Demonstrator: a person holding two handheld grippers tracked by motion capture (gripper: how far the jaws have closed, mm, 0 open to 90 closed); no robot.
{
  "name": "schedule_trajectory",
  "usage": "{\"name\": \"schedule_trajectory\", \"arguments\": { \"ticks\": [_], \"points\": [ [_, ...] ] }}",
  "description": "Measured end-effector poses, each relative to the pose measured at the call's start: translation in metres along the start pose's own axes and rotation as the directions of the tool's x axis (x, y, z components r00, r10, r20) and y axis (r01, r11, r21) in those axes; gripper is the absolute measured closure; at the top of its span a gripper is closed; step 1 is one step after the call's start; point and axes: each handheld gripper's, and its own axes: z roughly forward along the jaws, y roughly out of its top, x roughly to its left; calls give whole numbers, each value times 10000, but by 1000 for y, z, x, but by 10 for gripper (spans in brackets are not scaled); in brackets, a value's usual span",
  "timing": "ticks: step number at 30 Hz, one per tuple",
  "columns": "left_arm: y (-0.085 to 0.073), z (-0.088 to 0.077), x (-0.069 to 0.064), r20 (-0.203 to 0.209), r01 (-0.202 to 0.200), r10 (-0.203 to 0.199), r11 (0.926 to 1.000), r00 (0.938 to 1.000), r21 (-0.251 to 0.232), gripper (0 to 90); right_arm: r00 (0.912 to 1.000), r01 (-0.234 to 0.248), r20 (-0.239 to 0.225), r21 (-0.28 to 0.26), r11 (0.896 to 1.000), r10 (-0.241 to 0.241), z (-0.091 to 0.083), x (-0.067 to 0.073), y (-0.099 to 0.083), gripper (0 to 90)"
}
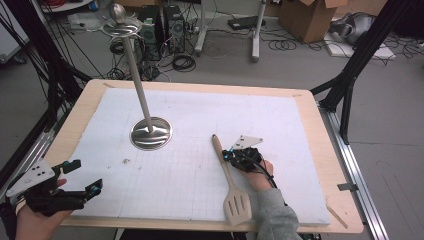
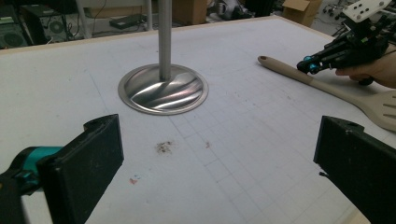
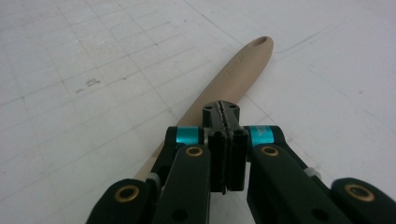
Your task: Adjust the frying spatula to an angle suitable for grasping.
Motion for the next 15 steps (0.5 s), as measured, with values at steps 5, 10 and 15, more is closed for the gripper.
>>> {"name": "schedule_trajectory", "arguments": {
  "ticks": [5, 10, 15],
  "points": [
    [-2, -4, 0, -109, 5, -5, 10000, 9999, 34, 19, 9994, 168, -301, 1, 9999, -168, 5, 3, 4, 900],
    [-3, -5, 0, -162, 62, -61, 10000, 9999, 45, 19, 9986, 316, -426, -2, 9995, -316, 8, 5, 6, 900],
    [-2, -2, 1, -65, 29, -29, 10000, 10000, 31, 19, 9996, 180, -202, 91, 9998, -178, 5, 4, 6, 900]
  ]
}}
